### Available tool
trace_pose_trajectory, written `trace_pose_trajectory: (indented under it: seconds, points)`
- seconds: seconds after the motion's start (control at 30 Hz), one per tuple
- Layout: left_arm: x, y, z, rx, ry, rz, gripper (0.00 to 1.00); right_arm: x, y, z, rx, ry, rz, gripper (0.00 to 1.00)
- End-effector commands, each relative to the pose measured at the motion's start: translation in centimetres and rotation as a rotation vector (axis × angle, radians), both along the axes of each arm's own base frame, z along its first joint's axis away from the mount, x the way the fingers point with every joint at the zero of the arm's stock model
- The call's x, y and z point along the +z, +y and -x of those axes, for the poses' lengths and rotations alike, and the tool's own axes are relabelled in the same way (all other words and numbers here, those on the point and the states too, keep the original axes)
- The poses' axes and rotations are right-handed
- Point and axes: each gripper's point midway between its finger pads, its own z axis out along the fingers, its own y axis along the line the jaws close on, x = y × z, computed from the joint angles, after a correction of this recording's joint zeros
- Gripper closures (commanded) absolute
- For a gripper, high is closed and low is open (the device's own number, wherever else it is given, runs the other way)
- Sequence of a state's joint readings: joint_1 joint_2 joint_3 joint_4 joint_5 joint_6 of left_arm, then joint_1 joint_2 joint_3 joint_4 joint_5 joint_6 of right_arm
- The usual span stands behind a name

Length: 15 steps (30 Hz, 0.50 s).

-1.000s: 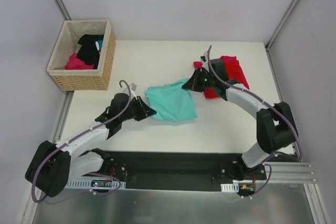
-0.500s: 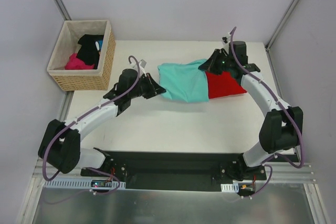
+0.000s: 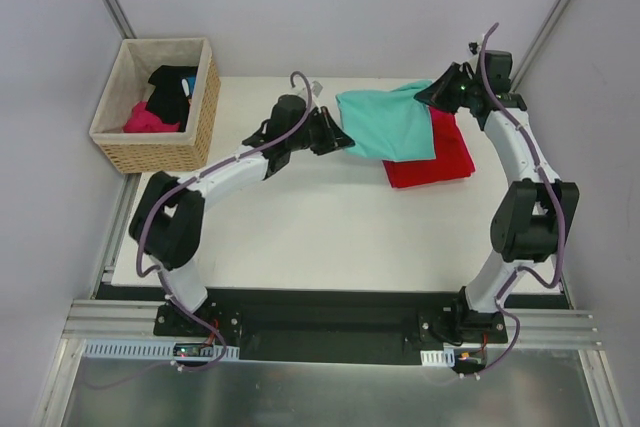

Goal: Fold and stack the t-shirts
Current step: Put the neatly folded tshirt into the corner of the board with both arms

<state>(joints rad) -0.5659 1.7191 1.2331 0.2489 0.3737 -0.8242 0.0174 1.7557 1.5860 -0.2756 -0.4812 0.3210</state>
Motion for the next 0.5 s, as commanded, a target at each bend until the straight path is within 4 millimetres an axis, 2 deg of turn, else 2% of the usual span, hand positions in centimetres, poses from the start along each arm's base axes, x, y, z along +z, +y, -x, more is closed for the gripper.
trace_pose_trajectory:
  seconds: [0.0, 0.07, 0.1, 0.13, 0.2, 0.23, 0.47]
  points:
    - [1.1, -3.4, -1.3, -0.068, -0.022, 0.054, 1.0, 1.3, -1.5, -2.0, -0.022, -0.015, -0.034, 1.0]
    - [0.8, -5.1, -2.2, -0.086, -0.018, 0.061, 1.0, 0.9, -2.3, -2.8, -0.04, -0.006, -0.044, 1.0]
    - [1.8, -5.7, -2.6, -0.093, -0.032, 0.08, 1.0, 0.4, -2.5, -3.4, -0.043, 0.001, -0.05, 0.99]
    - [0.5, -6.5, -2.8, -0.105, -0.01, 0.072, 1.0, 0.4, -2.7, -3.7, -0.05, 0.003, -0.059, 1.0]
    - [1.0, -7.5, -3.5, -0.115, -0.019, 0.089, 1.0, 0.1, -3.4, -4.4, -0.064, 0.005, -0.068, 1.0]
    - [-0.1, -8.0, -3.7, -0.124, -0.003, 0.083, 1.0, -0.1, -3.7, -4.7, -0.069, 0.003, -0.071, 1.0]
    - [-1.5, -10.6, -4.9, -0.152, 0.028, 0.095, 1.0, -0.3, -7.5, -6.3, -0.135, -0.002, -0.096, 0.99]
